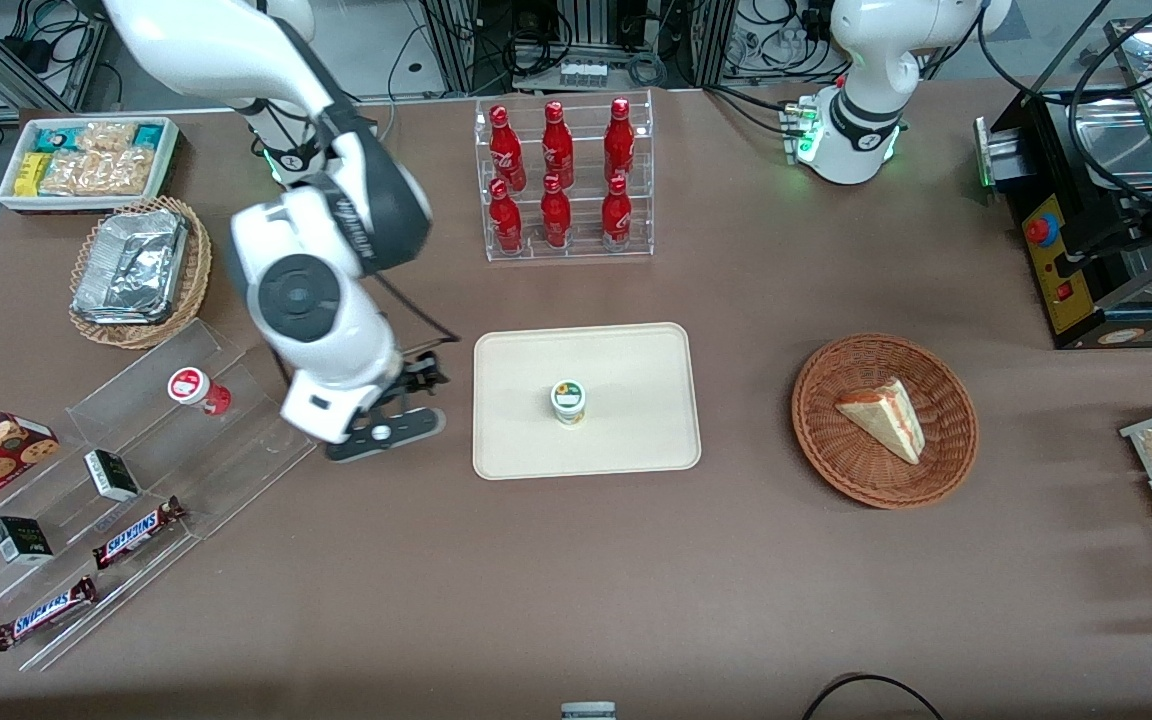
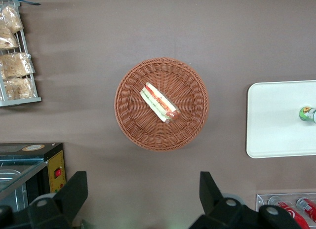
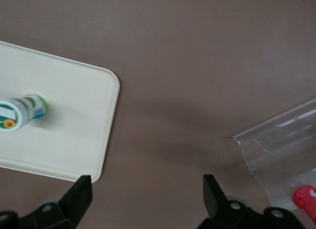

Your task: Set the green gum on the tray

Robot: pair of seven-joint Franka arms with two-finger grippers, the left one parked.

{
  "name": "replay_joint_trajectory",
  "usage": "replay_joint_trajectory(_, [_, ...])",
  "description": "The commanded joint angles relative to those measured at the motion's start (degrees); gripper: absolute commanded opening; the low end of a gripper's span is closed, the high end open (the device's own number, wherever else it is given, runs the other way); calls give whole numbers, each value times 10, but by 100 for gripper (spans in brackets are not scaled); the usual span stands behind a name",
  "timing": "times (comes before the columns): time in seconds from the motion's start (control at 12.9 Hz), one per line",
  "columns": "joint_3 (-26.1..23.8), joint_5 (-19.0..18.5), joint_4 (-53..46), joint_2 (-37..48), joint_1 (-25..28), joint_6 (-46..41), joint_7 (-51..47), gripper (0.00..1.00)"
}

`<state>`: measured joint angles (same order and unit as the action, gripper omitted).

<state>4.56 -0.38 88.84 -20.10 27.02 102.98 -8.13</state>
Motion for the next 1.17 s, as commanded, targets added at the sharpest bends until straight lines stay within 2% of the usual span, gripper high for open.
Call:
replay_joint_trajectory(0.0, [-13, 13, 84, 80, -76, 3, 18, 100])
replay_joint_trajectory(0.23, [-46, 13, 144, 140, -186, 0, 19, 100])
replay_joint_trajectory(0.47, [-47, 13, 169, 184, -226, -6, 21, 100])
replay_joint_trajectory(0.62, [-46, 13, 165, 210, -237, -32, 57, 100])
replay_joint_trajectory(0.78, [-46, 13, 155, 226, -256, -79, 59, 100])
replay_joint_trajectory(1.09, [-46, 17, 139, 233, -282, -102, 60, 100])
